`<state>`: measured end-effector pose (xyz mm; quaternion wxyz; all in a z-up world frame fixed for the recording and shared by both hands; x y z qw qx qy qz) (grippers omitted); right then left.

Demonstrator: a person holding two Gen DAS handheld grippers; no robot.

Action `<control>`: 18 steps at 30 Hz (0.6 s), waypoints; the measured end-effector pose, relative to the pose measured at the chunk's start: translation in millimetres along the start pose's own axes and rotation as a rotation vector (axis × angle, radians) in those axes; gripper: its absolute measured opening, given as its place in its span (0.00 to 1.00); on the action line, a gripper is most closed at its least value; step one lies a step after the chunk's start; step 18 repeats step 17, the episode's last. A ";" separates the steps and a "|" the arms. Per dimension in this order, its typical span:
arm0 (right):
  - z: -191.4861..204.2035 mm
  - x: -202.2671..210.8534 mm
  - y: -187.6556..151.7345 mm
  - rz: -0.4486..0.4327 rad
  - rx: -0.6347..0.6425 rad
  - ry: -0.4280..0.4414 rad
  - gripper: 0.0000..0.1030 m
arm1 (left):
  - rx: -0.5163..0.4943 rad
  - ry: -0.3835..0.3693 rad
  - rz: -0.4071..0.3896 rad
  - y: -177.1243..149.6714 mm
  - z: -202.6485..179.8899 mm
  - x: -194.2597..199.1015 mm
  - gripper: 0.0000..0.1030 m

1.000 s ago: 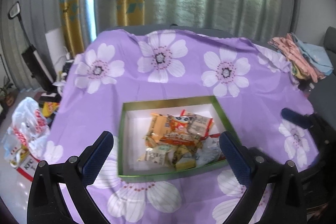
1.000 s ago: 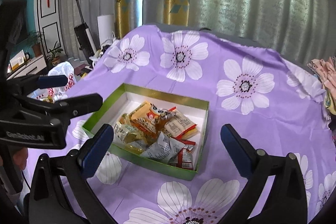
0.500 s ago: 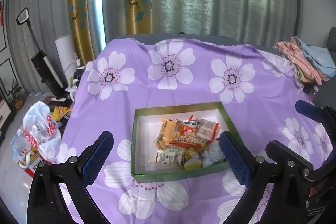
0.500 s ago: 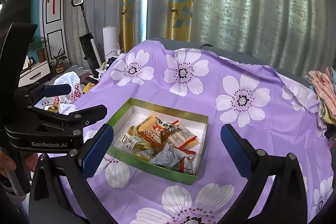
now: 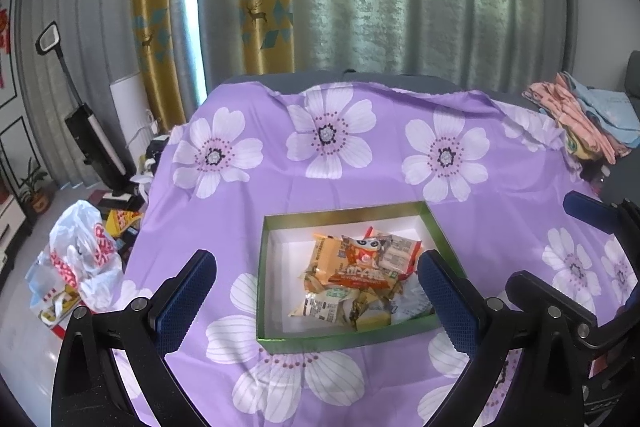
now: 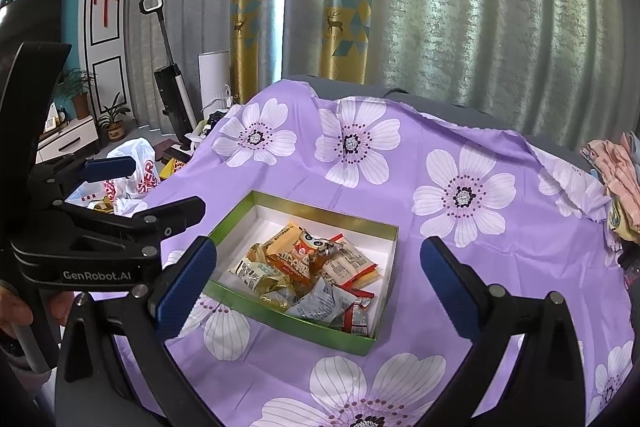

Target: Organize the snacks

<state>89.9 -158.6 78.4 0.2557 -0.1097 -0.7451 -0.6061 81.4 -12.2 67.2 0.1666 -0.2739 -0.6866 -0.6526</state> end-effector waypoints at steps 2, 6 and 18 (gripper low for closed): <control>0.4 0.2 -0.4 0.001 -0.001 0.002 1.00 | 0.002 -0.001 -0.002 0.7 1.0 0.7 0.98; 0.6 -0.9 0.3 0.003 0.000 0.003 1.00 | 0.004 0.002 -0.005 3.5 4.5 1.2 0.98; 5.3 -5.4 2.0 0.011 0.005 0.018 1.00 | 0.016 0.002 -0.040 10.1 13.8 3.5 0.98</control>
Point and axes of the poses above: each gripper's, at about its wrist camera, not at the fingertips, and x roughly against the way its jaws point, z to its left, y to its top, the point moved 1 cm from there along -x, roughly the way its jaws point, and after that the axes turned 12 degrees about -y, right-handed, at the moved point
